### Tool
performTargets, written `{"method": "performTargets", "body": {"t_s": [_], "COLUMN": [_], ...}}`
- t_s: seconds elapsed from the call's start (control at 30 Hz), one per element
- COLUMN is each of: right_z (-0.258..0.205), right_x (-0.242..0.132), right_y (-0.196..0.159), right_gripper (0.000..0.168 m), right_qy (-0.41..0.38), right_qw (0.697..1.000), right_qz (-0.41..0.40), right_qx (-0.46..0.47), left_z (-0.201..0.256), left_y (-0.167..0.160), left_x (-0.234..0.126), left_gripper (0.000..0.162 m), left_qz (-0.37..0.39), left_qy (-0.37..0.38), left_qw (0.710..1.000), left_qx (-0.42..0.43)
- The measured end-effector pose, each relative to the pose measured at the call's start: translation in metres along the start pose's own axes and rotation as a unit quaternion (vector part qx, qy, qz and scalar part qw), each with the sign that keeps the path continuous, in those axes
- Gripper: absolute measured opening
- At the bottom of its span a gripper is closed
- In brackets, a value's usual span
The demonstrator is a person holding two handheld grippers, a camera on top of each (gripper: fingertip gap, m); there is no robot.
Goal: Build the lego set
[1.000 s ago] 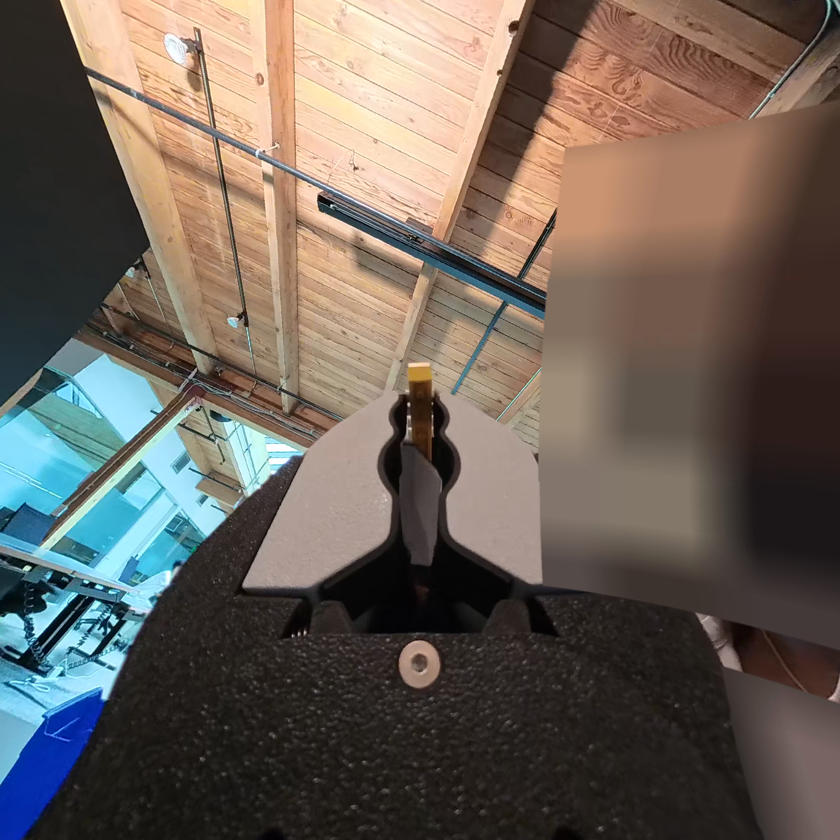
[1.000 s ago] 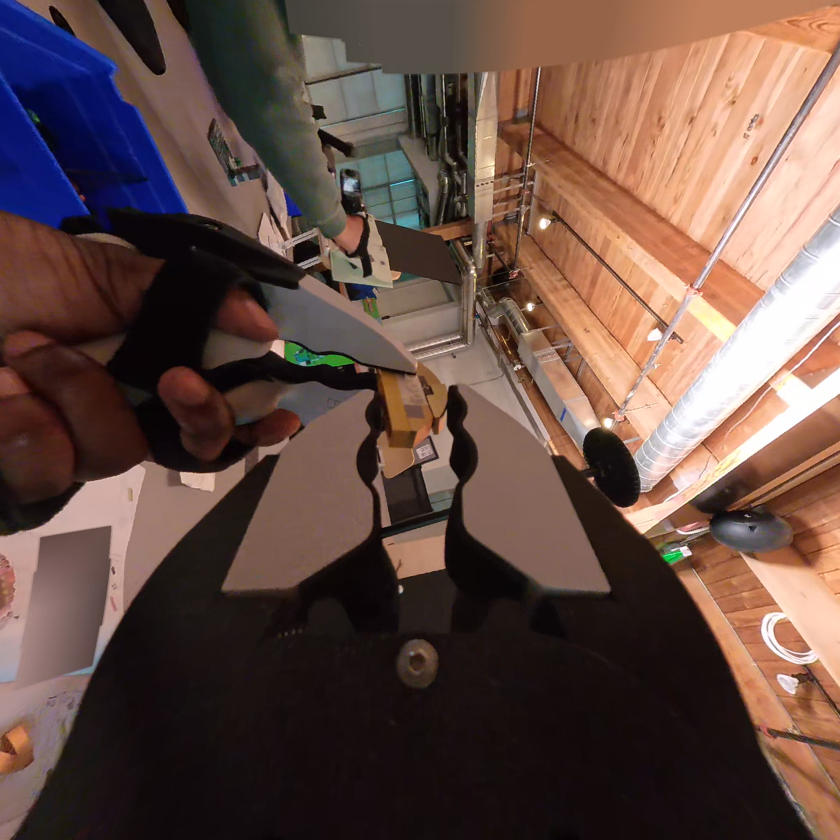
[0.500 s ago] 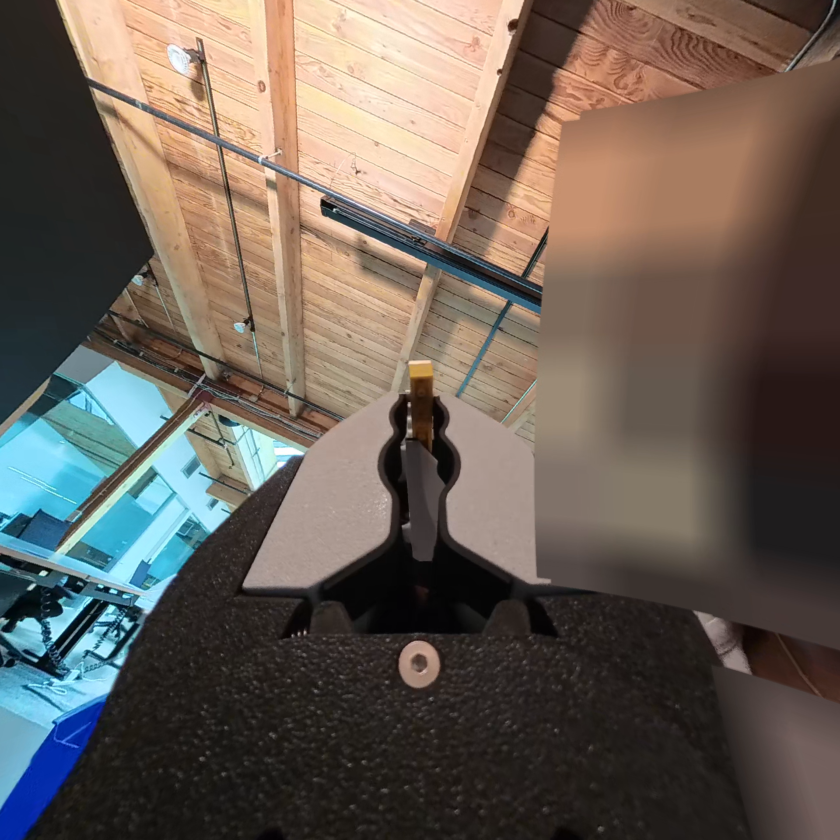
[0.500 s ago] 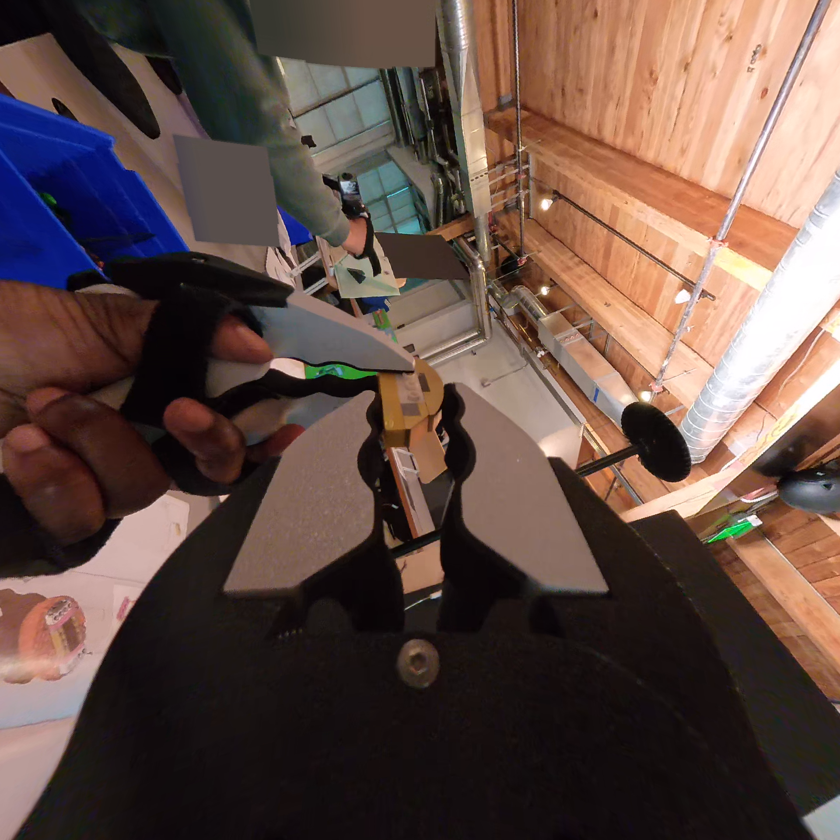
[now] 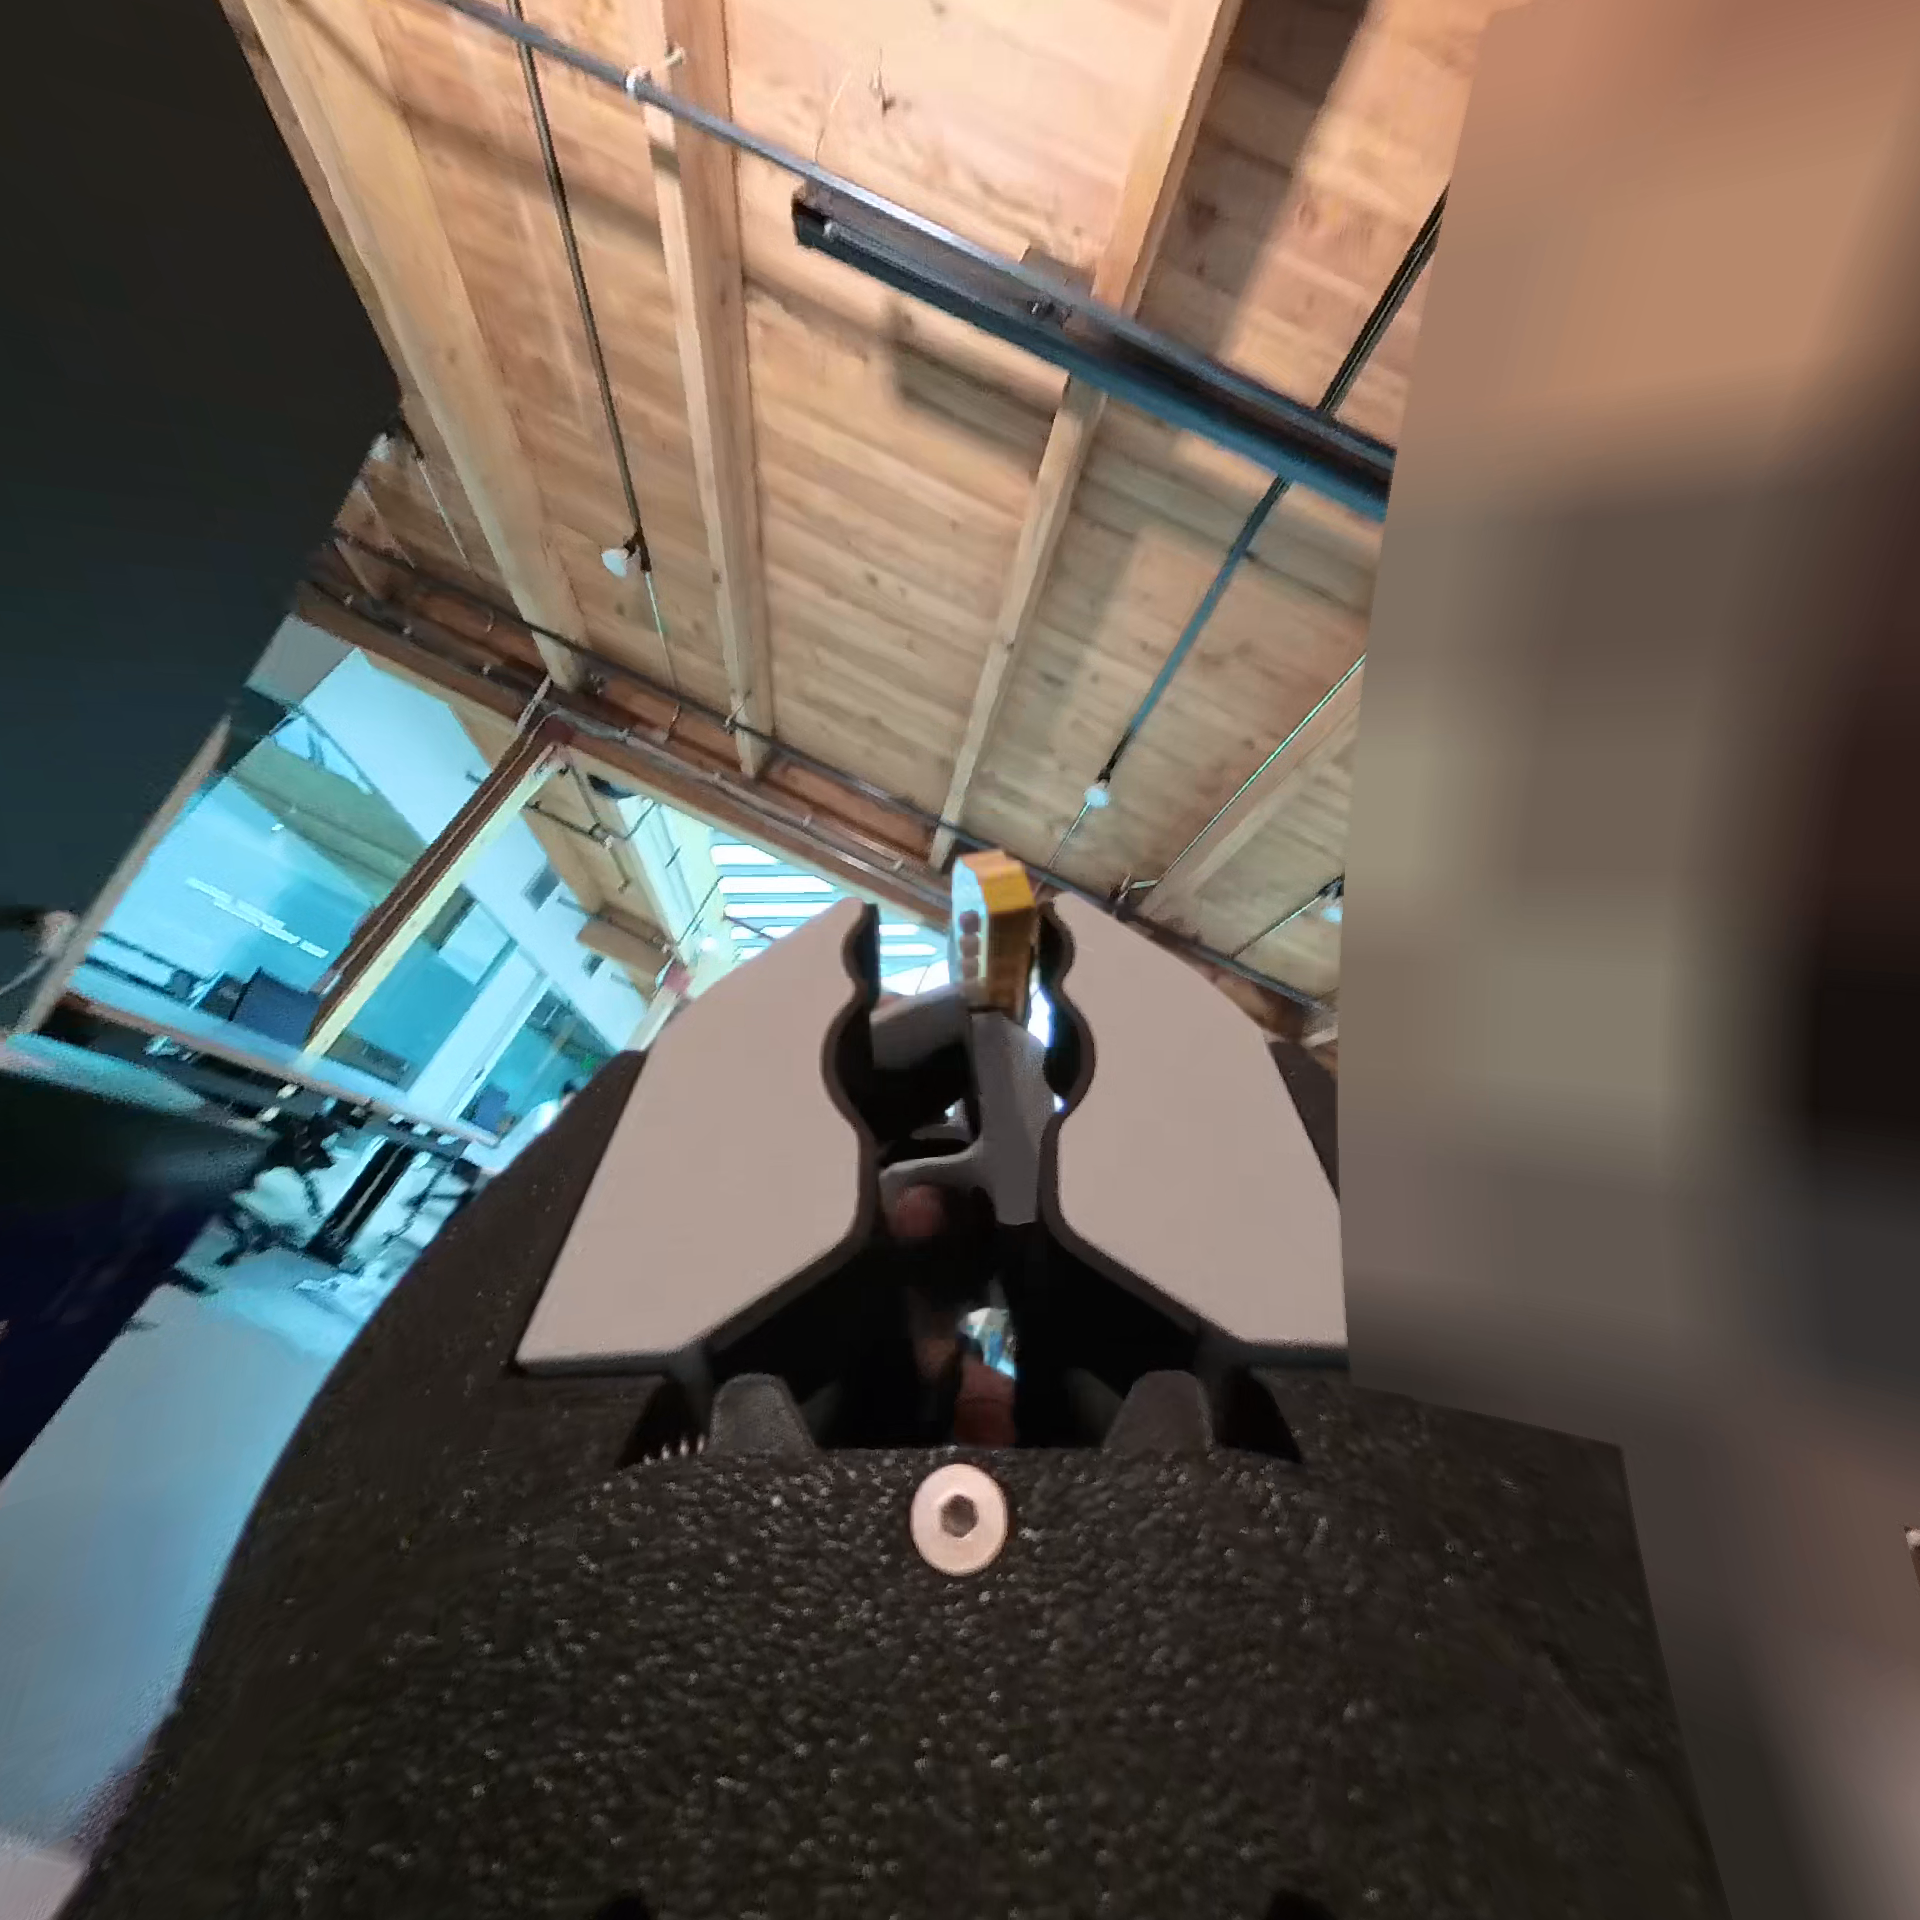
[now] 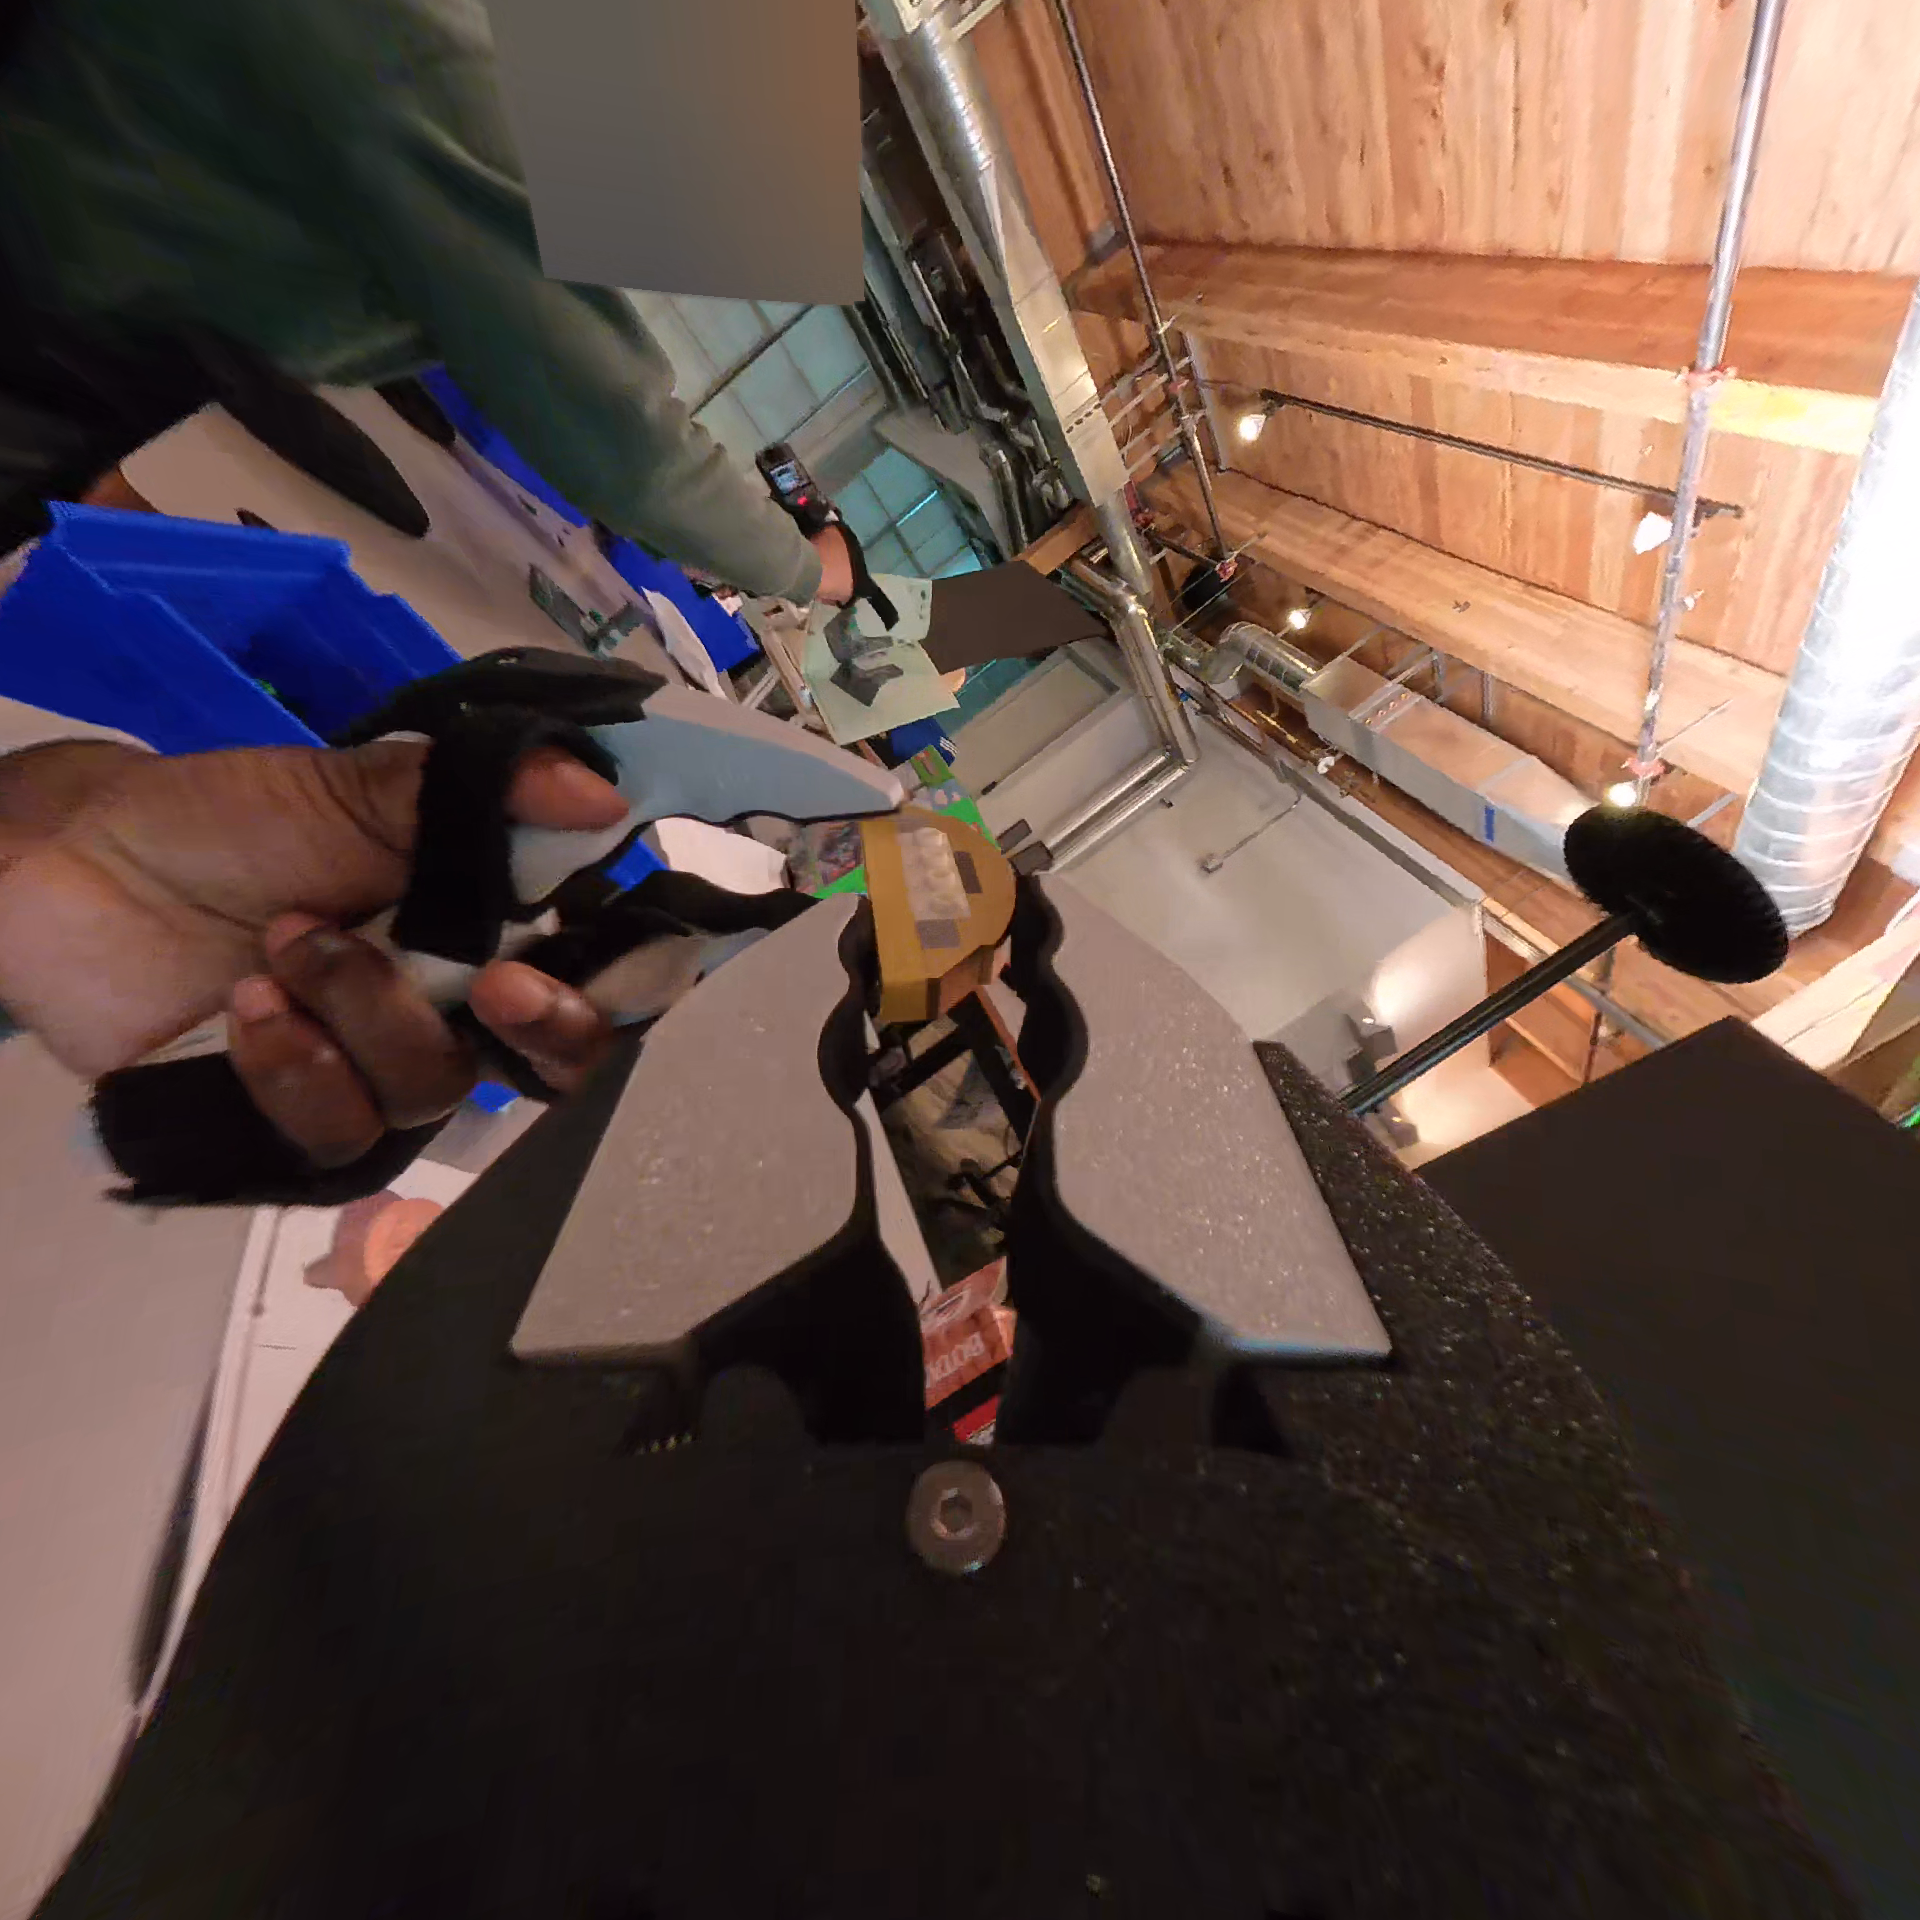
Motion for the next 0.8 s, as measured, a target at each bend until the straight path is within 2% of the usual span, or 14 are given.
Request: {"method": "performTargets", "body": {"t_s": [0.17, 0.27, 0.3, 0.37, 0.43, 0.57, 0.67, 0.8], "right_z": [-0.014, -0.016, -0.015, -0.012, -0.011, -0.015, -0.017, -0.019], "right_x": [-0.014, -0.021, -0.023, -0.028, -0.031, -0.032, -0.033, -0.036], "right_y": [-0.009, -0.011, -0.013, -0.016, -0.019, -0.017, -0.015, -0.012], "right_gripper": [0.025, 0.025, 0.025, 0.025, 0.025, 0.025, 0.025, 0.025], "right_qy": [0.024, 0.052, 0.060, 0.083, 0.095, 0.104, 0.110, 0.121], "right_qw": [0.999, 0.995, 0.992, 0.986, 0.983, 0.982, 0.981, 0.979], "right_qz": [-0.018, -0.019, -0.024, -0.032, -0.044, -0.045, -0.039, -0.038], "right_qx": [0.018, 0.082, 0.108, 0.143, 0.148, 0.148, 0.154, 0.158], "left_z": [-0.001, 0.008, 0.011, 0.011, 0.013, 0.012, 0.009, 0.013], "left_y": [-0.001, -0.006, -0.010, -0.016, -0.017, -0.022, -0.023, -0.026], "left_x": [-0.004, -0.004, -0.005, -0.010, -0.008, -0.001, 0.000, -0.001], "left_gripper": [0.036, 0.049, 0.053, 0.058, 0.054, 0.038, 0.023, 0.022], "left_qz": [-0.108, -0.209, -0.270, -0.388, -0.451, -0.491, -0.486, -0.480], "left_qy": [0.014, -0.026, -0.042, -0.047, -0.054, -0.069, -0.067, -0.084], "left_qw": [0.994, 0.972, 0.949, 0.878, 0.824, 0.781, 0.778, 0.773], "left_qx": [0.005, 0.103, 0.158, 0.276, 0.340, 0.379, 0.392, 0.406]}}
Point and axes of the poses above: each gripper's, where its closed fingertips meet, x out along the fingers, y out of its top, z = x × y across the jaws, the point moved 5 cm from there along -x, back along the fingers, and after that the axes turned 11 degrees about -y, right-handed, at the moved point
